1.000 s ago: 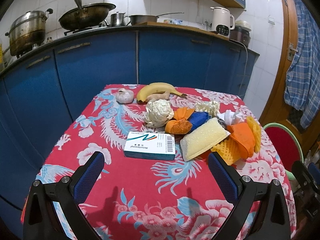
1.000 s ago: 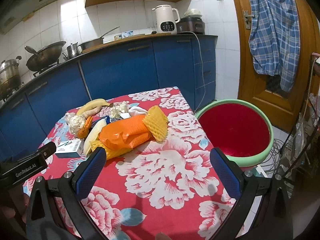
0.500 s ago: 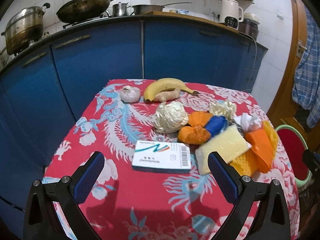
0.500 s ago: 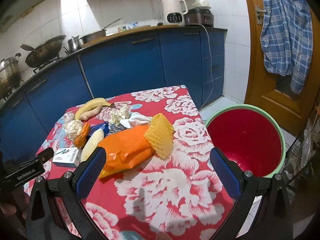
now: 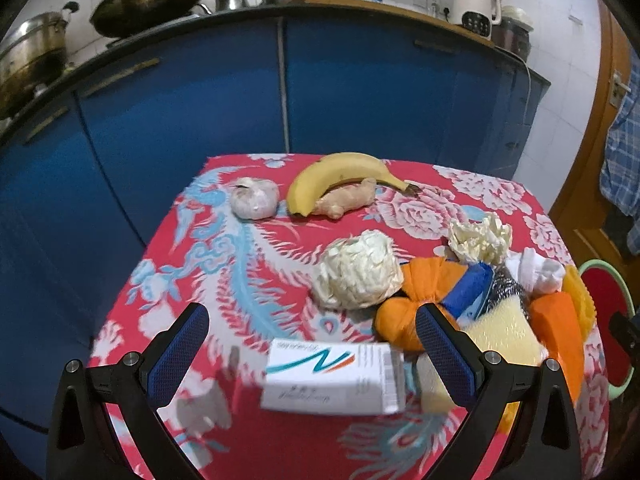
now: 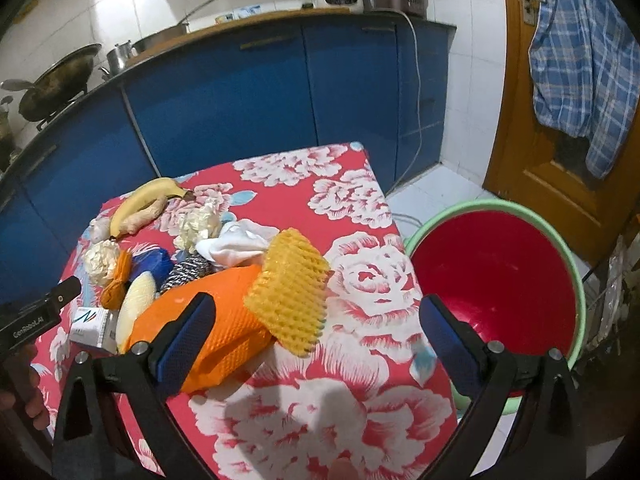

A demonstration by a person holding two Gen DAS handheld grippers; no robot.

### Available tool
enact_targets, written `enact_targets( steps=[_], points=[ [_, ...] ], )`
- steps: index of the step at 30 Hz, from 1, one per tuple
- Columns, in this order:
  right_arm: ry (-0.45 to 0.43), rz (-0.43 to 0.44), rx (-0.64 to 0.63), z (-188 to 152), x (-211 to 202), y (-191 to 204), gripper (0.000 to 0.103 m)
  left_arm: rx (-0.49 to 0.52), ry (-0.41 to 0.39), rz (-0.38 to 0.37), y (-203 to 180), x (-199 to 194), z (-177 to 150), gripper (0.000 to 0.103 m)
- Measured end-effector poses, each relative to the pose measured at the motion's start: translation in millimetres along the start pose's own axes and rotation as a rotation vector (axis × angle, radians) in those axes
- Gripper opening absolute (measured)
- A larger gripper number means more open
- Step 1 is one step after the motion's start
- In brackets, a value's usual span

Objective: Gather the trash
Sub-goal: 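Reach the right gripper to the yellow foam net and grasp it, then drop the foam net into the red bucket while the left grasps the white paper ball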

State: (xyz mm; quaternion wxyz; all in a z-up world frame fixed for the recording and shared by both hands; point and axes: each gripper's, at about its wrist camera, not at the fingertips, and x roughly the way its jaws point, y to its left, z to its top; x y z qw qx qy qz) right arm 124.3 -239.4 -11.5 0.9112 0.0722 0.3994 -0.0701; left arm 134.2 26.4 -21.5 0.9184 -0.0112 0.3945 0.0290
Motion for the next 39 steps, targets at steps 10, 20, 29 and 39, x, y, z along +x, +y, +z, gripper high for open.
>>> enact_targets(
  steps=[10, 20, 29, 39],
  points=[
    [0.048, 0.064, 0.082, 13.9, 33.4, -8.7, 0.09, -0.023, 0.069, -0.073, -5.8, 43.2, 14.2, 0.097],
    [0.177, 0.106, 0.118, 7.2, 61.1, -8.9, 0.066, -0.056, 0.125, -0.112, 0.6, 63.6, 10.6, 0.066],
    [0.22, 0.111, 0.157, 2.0, 69.1, -11.5, 0.059, -0.063, 0.103, -0.145, 3.7, 61.1, 10.8, 0.055],
    [0.226, 0.146, 0.228, 1.6, 67.4, -21.6, 0.054, -0.074, 0.063, -0.141, 10.5, 39.8, 10.5, 0.053]
  ],
)
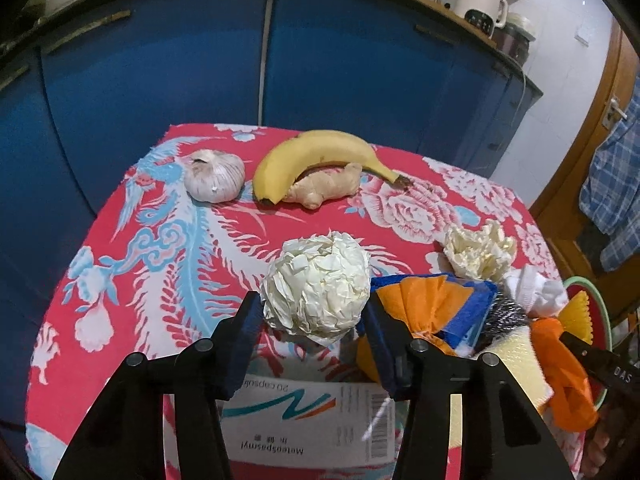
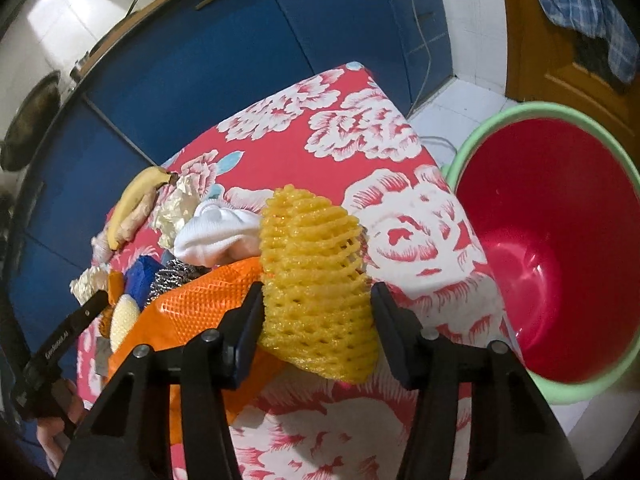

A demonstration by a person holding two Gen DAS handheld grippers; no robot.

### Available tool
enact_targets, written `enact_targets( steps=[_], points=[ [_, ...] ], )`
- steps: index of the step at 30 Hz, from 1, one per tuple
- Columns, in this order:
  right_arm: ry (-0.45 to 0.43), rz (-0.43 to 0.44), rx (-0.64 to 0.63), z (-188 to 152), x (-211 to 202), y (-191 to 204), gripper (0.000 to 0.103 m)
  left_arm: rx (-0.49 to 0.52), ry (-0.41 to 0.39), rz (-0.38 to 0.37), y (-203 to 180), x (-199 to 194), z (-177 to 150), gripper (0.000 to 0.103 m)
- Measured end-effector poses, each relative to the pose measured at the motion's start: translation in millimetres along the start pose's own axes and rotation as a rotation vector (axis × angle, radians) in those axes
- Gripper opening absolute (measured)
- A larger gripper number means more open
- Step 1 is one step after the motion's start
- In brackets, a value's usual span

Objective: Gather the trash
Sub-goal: 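Drop the foam net into the red bucket while the left grasps the white paper ball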

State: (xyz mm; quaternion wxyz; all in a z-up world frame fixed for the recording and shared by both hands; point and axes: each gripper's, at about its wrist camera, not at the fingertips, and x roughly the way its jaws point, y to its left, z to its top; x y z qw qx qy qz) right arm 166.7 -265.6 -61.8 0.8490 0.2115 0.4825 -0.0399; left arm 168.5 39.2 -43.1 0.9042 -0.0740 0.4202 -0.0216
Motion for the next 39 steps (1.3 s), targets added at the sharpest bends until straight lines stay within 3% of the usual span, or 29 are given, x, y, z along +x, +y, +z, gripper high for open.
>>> enact_targets(
  steps=[4, 10, 25, 39],
  points=[
    [0.007, 0.009, 0.022, -2.6, -3.2, -4.5, 0.039, 0.007, -0.026, -0.012, -1.9, -14.1, -0.1, 0.053],
    [0.008, 0.002, 0.033, -9.3, -6.3, -10.8, 0.028, 0.053, -0.059, -0.023, -14.1, -35.0, -4.1, 0.053],
    [-0.137, -0.008, 0.02, -27.0, -65.3, -25.0, 0.027, 0.129, -0.095, -0.14, -61.4, -78.0, -16.6, 0.053],
    [-0.179, -0.05, 0.085, -32.3, -97.0, -82.1, 0.027, 0.214, -0.045, -0.235, -127.7, -83.0, -27.5, 0.053]
  ],
)
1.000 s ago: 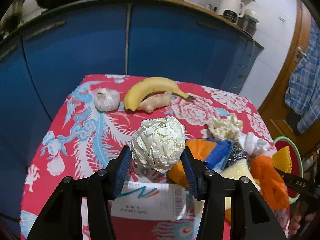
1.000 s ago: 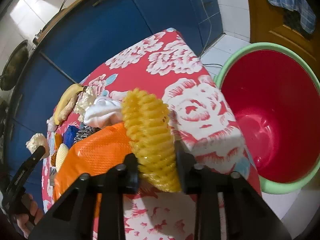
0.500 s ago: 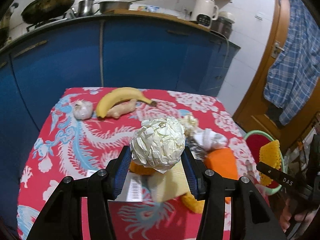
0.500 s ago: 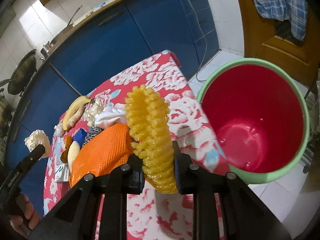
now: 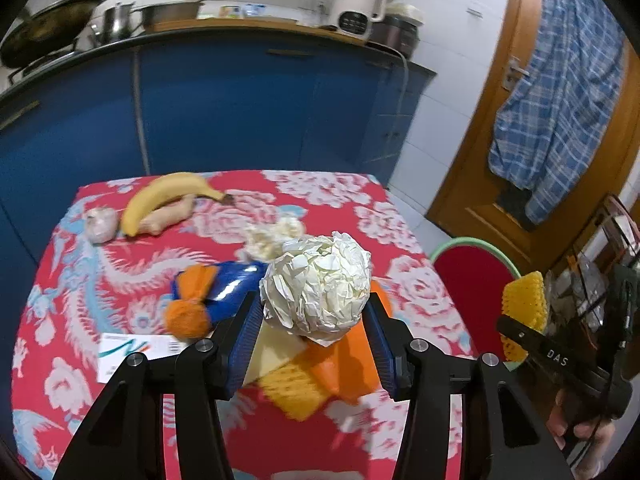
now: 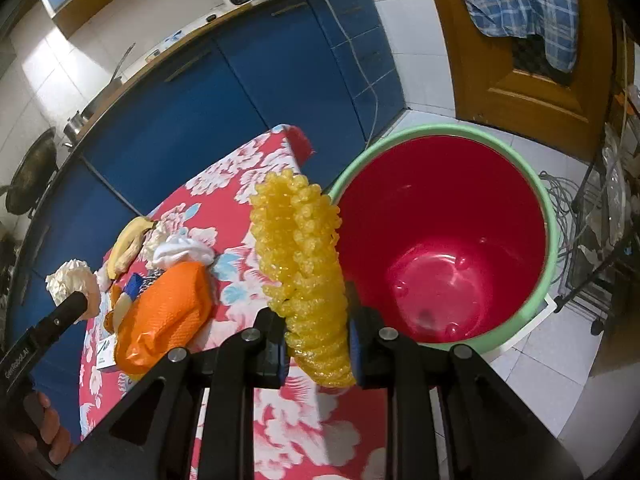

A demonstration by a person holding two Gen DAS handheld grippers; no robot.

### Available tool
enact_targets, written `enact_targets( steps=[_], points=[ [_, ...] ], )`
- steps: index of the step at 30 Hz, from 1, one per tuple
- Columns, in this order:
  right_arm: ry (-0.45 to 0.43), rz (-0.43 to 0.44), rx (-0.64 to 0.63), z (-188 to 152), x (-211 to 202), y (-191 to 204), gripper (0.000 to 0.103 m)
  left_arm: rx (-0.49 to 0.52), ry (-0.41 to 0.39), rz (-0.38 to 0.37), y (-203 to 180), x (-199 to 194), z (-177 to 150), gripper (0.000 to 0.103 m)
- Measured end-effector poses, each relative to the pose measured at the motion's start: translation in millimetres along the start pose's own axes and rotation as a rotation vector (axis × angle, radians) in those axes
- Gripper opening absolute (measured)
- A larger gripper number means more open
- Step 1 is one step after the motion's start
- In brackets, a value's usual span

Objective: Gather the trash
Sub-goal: 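Drop the foam net into the red bucket while the left grasps the white paper ball, then lower the white paper ball into the red bucket and open the left gripper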

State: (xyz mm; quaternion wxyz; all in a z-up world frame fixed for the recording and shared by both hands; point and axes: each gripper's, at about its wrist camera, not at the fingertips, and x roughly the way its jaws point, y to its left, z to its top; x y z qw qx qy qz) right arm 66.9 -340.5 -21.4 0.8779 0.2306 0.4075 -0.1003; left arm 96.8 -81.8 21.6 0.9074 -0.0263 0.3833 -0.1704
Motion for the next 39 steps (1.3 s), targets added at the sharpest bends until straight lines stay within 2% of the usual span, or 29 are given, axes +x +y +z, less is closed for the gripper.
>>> enact_targets(
  steps=[13, 18, 22, 35, 39],
  points=[
    [0.021, -0.029, 0.024, 15.3, 8.0, -49.9, 0.03, 0.12, 0.05, -0.066, -74.8, 34.1, 4.6, 0.053],
    [0.019, -0.078, 0.047, 20.1, 12.8, -69.3, 0.032, 0.147, 0.08, -0.079, -96.9, 53.9, 5.2, 0.053],
    [0.013, -0.086, 0.057, 23.0, 12.1, -79.3, 0.038, 0.166, 0.096, -0.089, -110.3, 65.5, 4.8, 0.053],
    [-0.004, -0.077, 0.044, 25.3, 2.5, -88.7, 0.067, 0.198, 0.141, -0.108, -133.4, 87.5, -1.3, 0.053],
    [0.002, -0.093, 0.043, 23.7, -0.4, -91.6, 0.069, 0.221, 0.16, -0.121, -140.7, 94.1, -4.2, 0.054]
  ],
)
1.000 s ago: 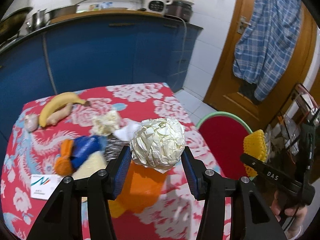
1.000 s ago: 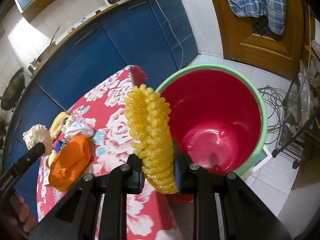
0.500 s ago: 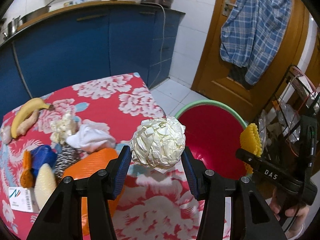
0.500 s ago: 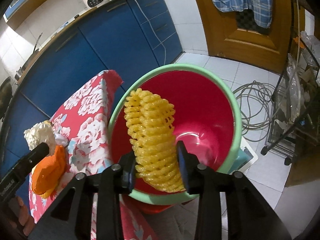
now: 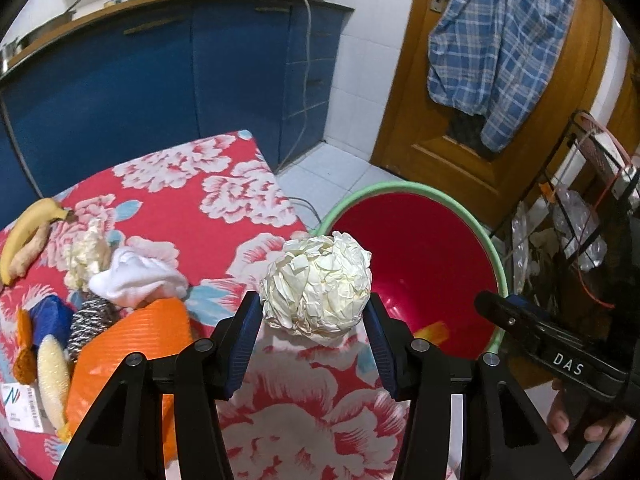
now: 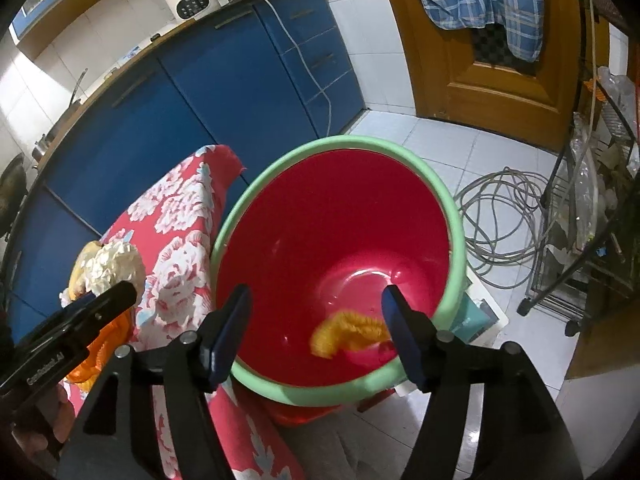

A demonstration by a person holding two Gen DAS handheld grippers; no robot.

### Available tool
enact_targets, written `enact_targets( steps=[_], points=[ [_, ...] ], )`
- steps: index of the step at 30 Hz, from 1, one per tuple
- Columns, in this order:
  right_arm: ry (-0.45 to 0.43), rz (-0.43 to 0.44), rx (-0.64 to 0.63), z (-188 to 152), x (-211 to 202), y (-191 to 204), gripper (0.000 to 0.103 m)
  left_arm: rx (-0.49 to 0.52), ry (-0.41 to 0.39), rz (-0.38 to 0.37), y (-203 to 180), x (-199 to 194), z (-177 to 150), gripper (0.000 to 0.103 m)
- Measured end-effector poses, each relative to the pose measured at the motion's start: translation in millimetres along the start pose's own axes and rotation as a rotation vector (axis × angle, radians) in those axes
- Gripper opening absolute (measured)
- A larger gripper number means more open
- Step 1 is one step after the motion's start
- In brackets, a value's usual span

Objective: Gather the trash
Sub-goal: 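Lower the white paper ball into the red bucket and open the left gripper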

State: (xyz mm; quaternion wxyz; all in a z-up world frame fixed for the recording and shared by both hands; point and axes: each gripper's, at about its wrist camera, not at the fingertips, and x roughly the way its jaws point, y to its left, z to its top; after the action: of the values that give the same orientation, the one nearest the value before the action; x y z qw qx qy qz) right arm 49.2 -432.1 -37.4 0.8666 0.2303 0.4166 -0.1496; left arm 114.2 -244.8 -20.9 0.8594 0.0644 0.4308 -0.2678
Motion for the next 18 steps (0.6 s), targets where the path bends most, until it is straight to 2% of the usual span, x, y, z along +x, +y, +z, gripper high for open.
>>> enact_targets(
  steps=[12, 18],
  points=[
    [-0.013, -0.042, 0.024, -9.7, -14.8, -15.3, 0.069, 0.078, 0.027, -0.03, -25.9, 27.2, 3.4, 0.055],
    [-0.019, -0.042, 0.035, -11.8, -21.1, -20.3, 0.07, 0.089, 0.021, -0.04, -32.3, 28.0, 2.7, 0.07]
  ],
)
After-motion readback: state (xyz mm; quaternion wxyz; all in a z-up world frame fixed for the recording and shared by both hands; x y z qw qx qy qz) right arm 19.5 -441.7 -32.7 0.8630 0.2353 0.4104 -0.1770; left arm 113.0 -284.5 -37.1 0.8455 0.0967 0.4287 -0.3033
